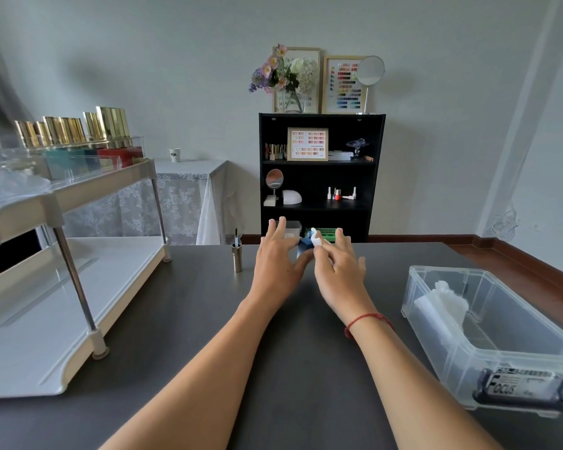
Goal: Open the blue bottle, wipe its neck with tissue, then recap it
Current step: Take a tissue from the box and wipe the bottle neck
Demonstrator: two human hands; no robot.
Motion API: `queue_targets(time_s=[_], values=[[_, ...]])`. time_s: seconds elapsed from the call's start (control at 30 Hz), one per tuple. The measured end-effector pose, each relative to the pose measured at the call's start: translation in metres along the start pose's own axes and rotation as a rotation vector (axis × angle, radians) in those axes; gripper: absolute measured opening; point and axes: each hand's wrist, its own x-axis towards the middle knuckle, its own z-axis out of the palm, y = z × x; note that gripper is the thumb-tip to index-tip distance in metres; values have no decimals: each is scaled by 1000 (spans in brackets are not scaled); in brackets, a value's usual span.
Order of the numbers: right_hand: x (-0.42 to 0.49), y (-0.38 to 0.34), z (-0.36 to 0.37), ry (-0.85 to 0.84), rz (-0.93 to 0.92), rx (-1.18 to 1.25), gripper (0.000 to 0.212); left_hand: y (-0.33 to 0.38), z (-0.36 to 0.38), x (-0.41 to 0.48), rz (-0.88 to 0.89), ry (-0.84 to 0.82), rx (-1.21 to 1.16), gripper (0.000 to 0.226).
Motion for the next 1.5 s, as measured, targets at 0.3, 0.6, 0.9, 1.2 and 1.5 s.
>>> queue_targets(time_s=[0.3, 0.6, 0.9, 1.2, 1.5], values=[[2, 2, 1, -11, 58, -9, 41, -4, 6, 1, -26, -12, 82, 28], [2, 1, -1, -68, 100, -47, 41, -4, 4, -1, -79, -74, 73, 24], [1, 1, -4, -83, 142, 3, 40, 1, -4, -6, -167, -71, -76, 32], [0, -3, -6, -120, 110, 69, 39, -2, -5, -1, -157, -363, -51, 52], [-2, -1, -4, -119, 63, -13, 41, -3, -4, -2, -128, -328, -54, 33]])
